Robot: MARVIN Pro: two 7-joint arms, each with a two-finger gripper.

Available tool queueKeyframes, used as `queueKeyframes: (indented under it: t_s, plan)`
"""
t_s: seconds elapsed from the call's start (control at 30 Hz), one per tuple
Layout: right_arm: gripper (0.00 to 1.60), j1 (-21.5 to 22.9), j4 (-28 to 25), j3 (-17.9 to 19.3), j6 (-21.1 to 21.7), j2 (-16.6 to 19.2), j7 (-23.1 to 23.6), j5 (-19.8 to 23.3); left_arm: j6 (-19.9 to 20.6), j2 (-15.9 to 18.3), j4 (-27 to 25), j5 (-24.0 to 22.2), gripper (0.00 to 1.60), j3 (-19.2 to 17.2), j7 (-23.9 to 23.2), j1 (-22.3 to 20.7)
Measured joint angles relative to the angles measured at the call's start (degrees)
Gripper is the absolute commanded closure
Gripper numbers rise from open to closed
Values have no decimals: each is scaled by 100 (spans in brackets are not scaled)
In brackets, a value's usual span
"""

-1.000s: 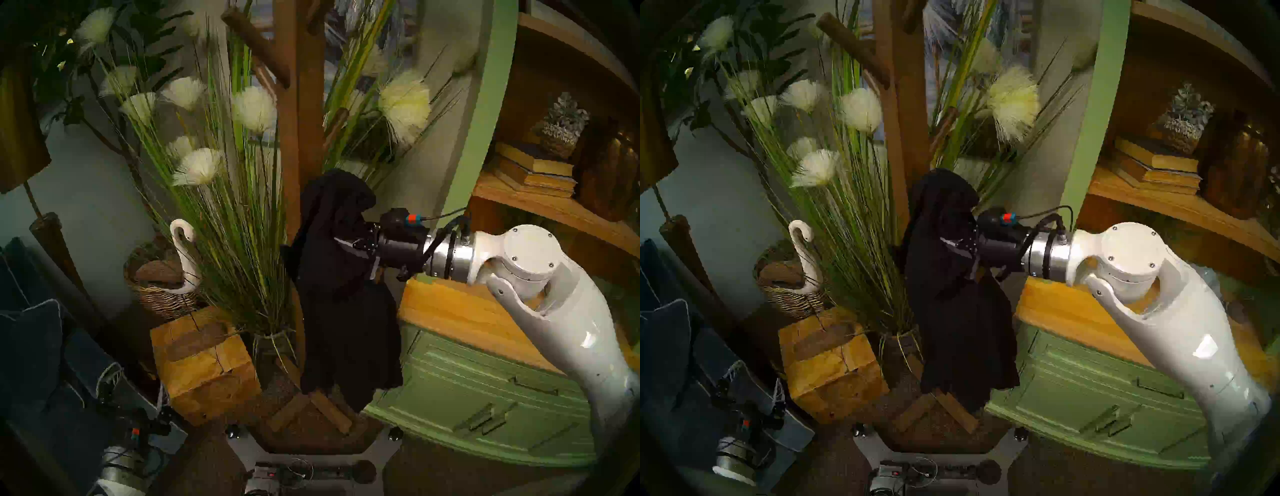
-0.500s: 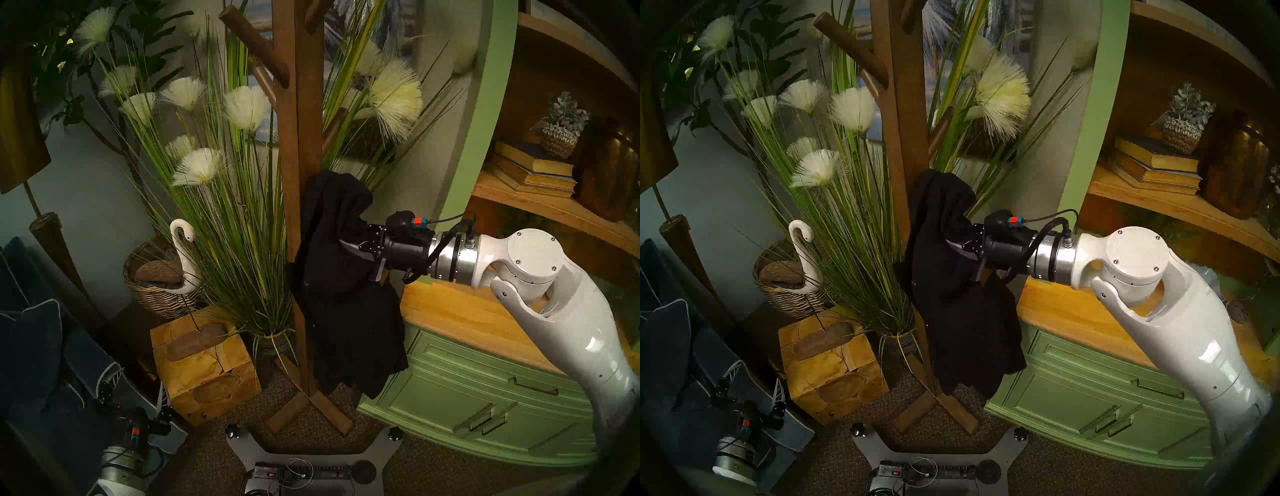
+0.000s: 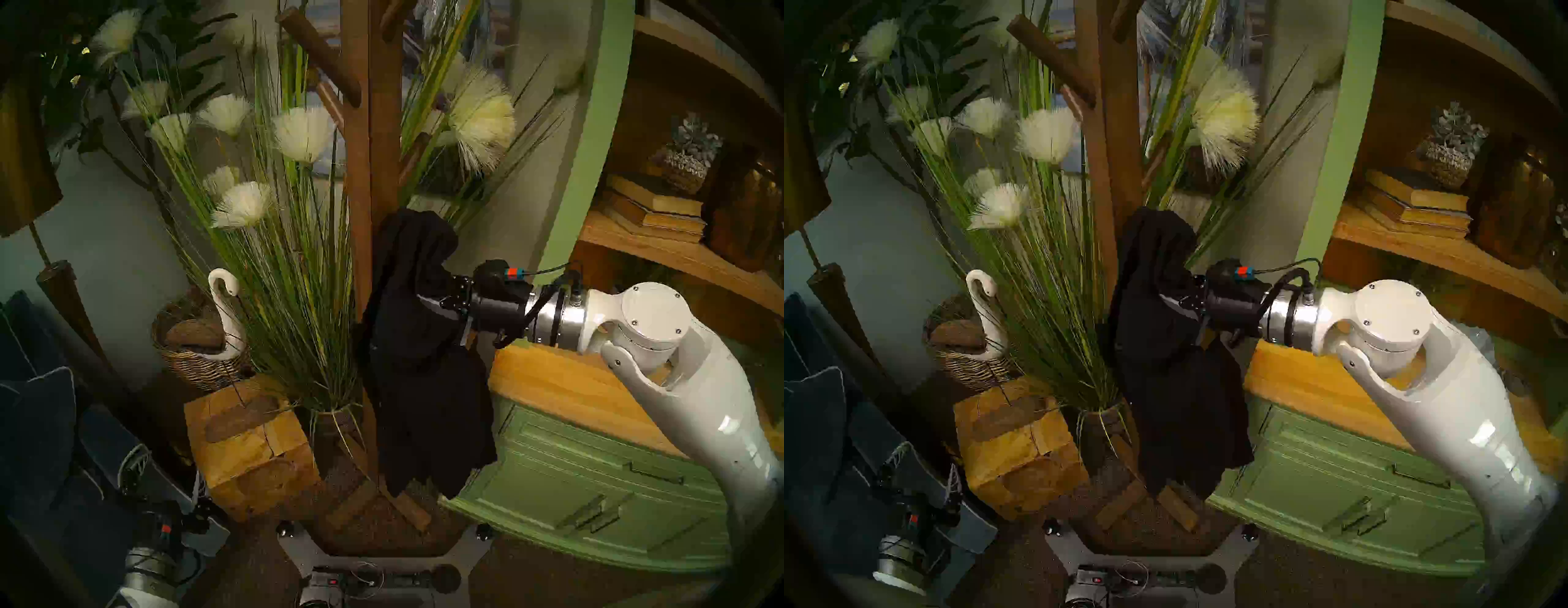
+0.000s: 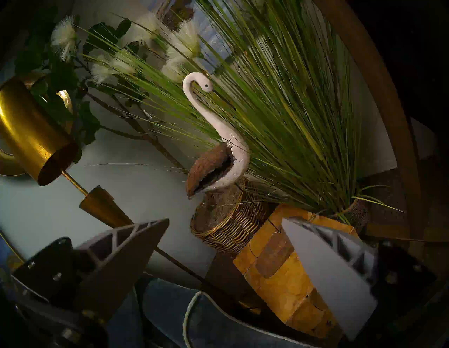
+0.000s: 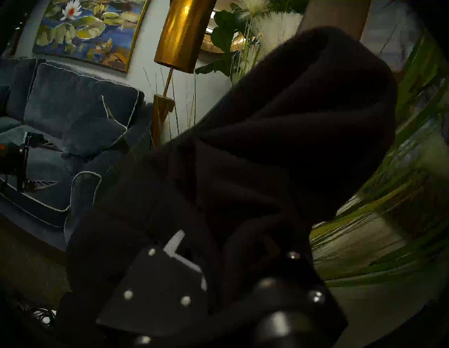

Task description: Pick up jacket and place on coat hanger

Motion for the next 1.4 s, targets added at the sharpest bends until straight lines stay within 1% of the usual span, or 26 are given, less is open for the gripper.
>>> queueKeyframes:
  t_s: [0.4,0.43,0.47,0.5,0.53,0.57,0.6,0.63,0.83,0.87,0.9,0.93,0.97,1.0,1.03,1.17,1.2,1.27,1.3,1.4]
  plan:
    - [160,-20,69,-105,-26,-42,-28,-157,0,0,-2,0,0,-1,-2,2]
    - [148,-25,88,-117,-30,-48,-28,-166,0,0,-2,-1,0,-1,-2,2]
    - [141,-34,110,-130,-38,-53,-28,-176,0,0,-3,-1,0,-1,-2,2]
    - [125,-43,131,-146,-47,-58,-27,-188,0,0,-3,-1,0,-1,-2,2]
    - [125,-57,155,-164,-59,-63,-26,-203,0,0,-3,-1,0,-1,-2,2]
    - [117,-69,171,-176,-67,-66,-26,-212,0,0,-3,-1,0,-1,-2,2]
    - [103,-78,181,-185,-75,-68,-26,-219,1,0,-3,-1,0,-1,-2,2]
    - [95,-96,202,-202,-90,-71,-26,-233,1,0,-3,-1,0,-1,-2,2]
    - [77,-232,307,-268,-178,-85,-26,-308,1,0,-3,-1,0,-1,-3,3]
    - [68,-259,322,-271,-196,-86,-26,-314,1,0,-3,-1,0,-1,-3,3]
    - [64,-279,333,-273,-207,-86,-26,-319,1,0,-3,-1,0,-1,-3,3]
    - [51,-304,346,-274,-221,-86,-27,-326,1,0,-3,-1,0,-1,-3,3]
    - [49,-317,353,-274,-229,-86,-27,-329,1,0,-3,-1,0,-1,-3,3]
    - [43,-342,362,-274,-245,-85,-27,-334,1,0,-3,-1,0,-1,-3,3]
    - [43,-360,368,-274,-258,-83,-27,-338,1,0,-3,-1,0,-1,-3,3]
    - [29,-449,420,-274,-304,-63,-27,-348,1,0,-4,-1,0,-1,-3,3]
    - [24,-497,463,-271,-325,-52,-26,-348,1,0,-4,-1,0,-1,-3,4]
    - [21,-537,506,-269,-343,-44,-26,-344,1,0,-4,-1,0,-1,-3,4]
    - [0,-606,592,-267,-378,-33,-26,-322,1,0,-4,-1,0,-1,-3,4]
    - [0,-749,737,-249,-475,-9,-26,-281,1,0,-4,-1,0,-1,-3,4]
